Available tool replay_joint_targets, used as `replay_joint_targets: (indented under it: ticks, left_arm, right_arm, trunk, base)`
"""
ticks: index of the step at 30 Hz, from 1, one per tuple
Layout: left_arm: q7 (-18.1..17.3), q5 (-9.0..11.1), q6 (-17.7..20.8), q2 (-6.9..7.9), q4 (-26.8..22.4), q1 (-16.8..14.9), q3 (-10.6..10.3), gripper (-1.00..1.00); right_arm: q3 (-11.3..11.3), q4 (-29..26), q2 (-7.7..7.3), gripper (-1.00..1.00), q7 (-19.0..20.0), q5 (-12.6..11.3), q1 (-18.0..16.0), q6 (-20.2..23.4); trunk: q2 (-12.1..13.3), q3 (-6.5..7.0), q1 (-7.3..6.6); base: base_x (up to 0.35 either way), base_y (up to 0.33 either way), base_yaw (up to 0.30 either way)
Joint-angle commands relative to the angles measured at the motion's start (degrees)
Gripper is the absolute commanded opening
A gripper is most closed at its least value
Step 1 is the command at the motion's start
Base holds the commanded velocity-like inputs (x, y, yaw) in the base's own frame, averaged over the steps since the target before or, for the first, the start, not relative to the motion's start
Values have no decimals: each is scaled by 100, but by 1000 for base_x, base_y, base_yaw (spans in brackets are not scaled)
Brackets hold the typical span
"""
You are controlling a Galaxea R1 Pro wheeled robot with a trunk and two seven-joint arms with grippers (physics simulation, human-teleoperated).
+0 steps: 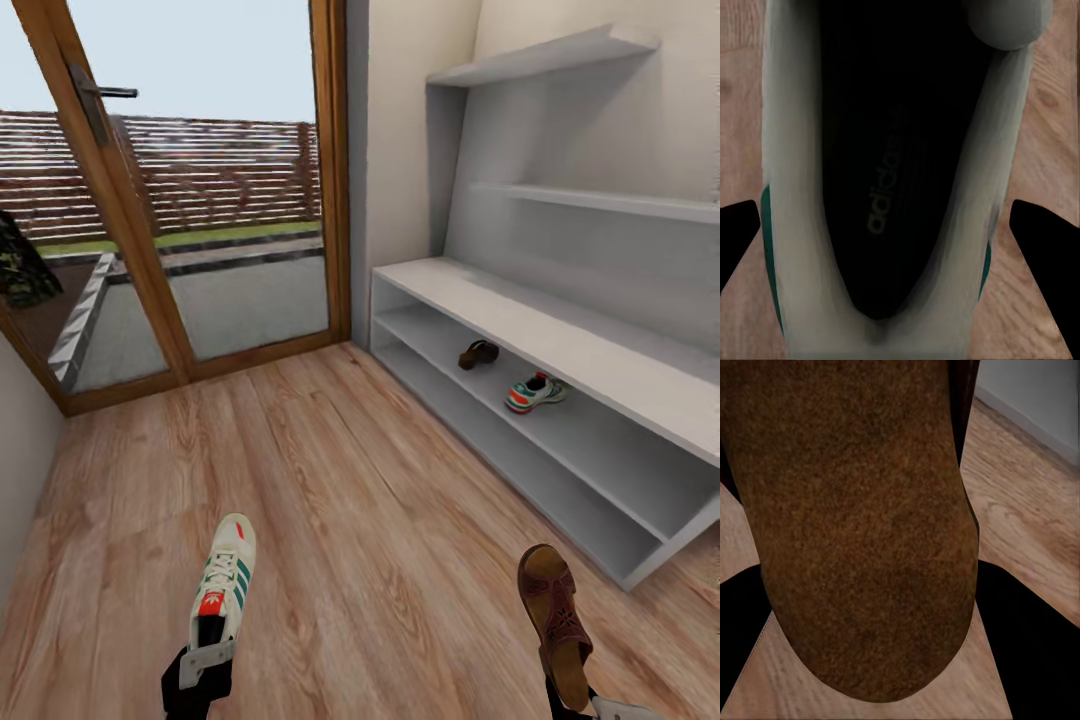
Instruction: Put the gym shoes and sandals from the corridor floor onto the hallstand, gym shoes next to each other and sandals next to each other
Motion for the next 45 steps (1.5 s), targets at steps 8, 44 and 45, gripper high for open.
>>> replay_joint_targets:
  ticks: [8,44,45]
  left_arm:
    - [16,11,-20,1,9,-1,-13,-100]
    - [-20,11,-28,1,10,-1,-10,-100]
    - [-20,11,-25,1,10,-1,-10,-100]
  right_arm:
    - [-48,-1,4,-100,46,25,-9,-22]
    - [-48,-6,3,-100,46,24,-9,-22]
    - [-48,-6,4,-100,46,24,-9,-22]
  trunk:
    - [-2,-4,2]
    - [-2,-4,2]
    - [-2,-4,2]
  base:
    - [287,195,-267]
    - [129,276,-268]
    - [82,305,-268]
